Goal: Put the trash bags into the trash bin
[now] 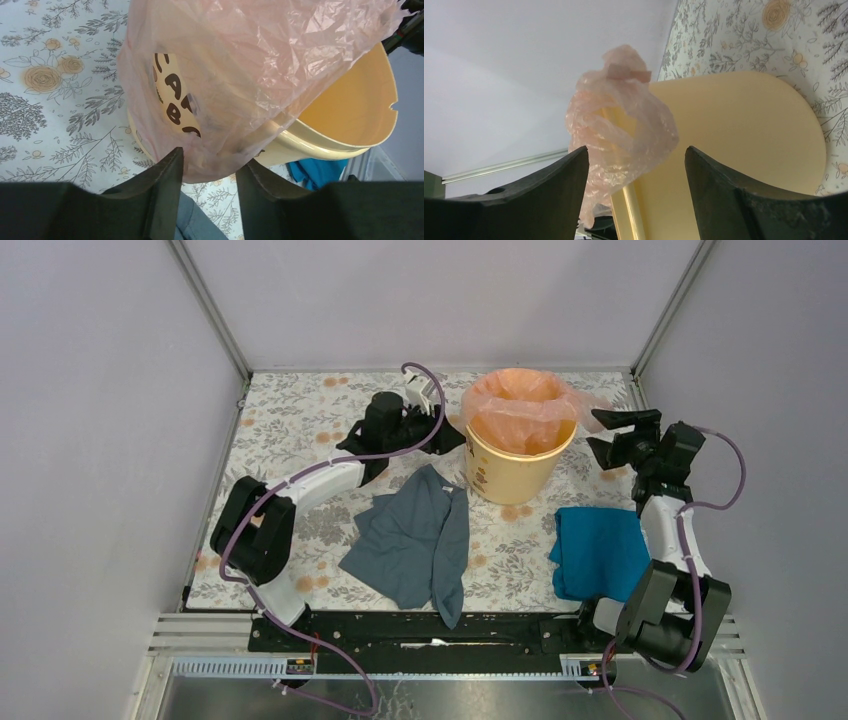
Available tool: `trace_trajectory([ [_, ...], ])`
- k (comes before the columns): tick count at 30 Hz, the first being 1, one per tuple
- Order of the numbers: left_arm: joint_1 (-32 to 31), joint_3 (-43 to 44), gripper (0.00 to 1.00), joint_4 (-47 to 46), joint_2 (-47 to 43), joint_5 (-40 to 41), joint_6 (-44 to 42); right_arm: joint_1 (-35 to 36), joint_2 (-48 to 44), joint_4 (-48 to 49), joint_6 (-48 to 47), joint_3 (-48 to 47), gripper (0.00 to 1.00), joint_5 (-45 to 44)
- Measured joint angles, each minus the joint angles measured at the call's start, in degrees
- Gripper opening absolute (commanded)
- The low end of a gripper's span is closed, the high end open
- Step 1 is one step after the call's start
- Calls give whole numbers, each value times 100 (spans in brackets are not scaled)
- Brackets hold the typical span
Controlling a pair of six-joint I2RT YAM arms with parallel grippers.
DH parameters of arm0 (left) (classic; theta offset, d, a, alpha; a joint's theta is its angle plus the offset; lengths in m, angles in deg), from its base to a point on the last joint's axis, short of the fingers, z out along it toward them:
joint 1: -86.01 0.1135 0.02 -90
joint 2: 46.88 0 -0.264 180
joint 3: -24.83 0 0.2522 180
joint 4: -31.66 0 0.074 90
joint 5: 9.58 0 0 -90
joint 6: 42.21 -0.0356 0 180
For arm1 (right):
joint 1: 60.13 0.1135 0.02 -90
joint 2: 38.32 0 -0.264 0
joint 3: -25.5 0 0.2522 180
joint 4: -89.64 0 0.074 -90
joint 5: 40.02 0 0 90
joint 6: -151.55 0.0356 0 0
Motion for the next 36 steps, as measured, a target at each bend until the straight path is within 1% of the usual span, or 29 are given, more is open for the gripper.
trace_trajectory([
  [1,-11,0,36,17,0,17,-9,13,-81,-26,13,55,78,0],
  [3,-17,0,31,52,0,61,-26,31,-188,-70,35,101,79,13],
  [5,-20,0,29,98,0,103,-39,39,-210,-66,72,103,78,26],
  [7,-31,0,25,129,0,129,-63,48,-210,-68,118,103,74,24],
  [12,-72,0,18,210,0,162,-76,155,-133,44,286,94,46,0],
  [14,-101,0,15,232,0,170,-70,258,-79,70,361,87,29,-37],
  [15,-114,0,12,236,0,170,-57,330,-72,63,398,87,19,-72],
  [16,-125,0,11,238,0,170,-46,402,-74,61,422,87,11,-90],
  [17,-140,-2,10,240,-4,175,-31,455,-76,63,415,83,6,-111],
  [20,-181,-70,6,256,-96,205,42,522,-190,-37,374,37,3,-225],
  [23,-225,-308,0,267,-363,286,109,525,-415,-420,85,39,0,-330],
  [29,-293,-785,0,201,-907,474,304,535,-973,-1224,-789,46,0,-498],
  [36,-398,-1248,0,140,-979,608,516,538,-1119,-1912,-1799,46,0,-688],
])
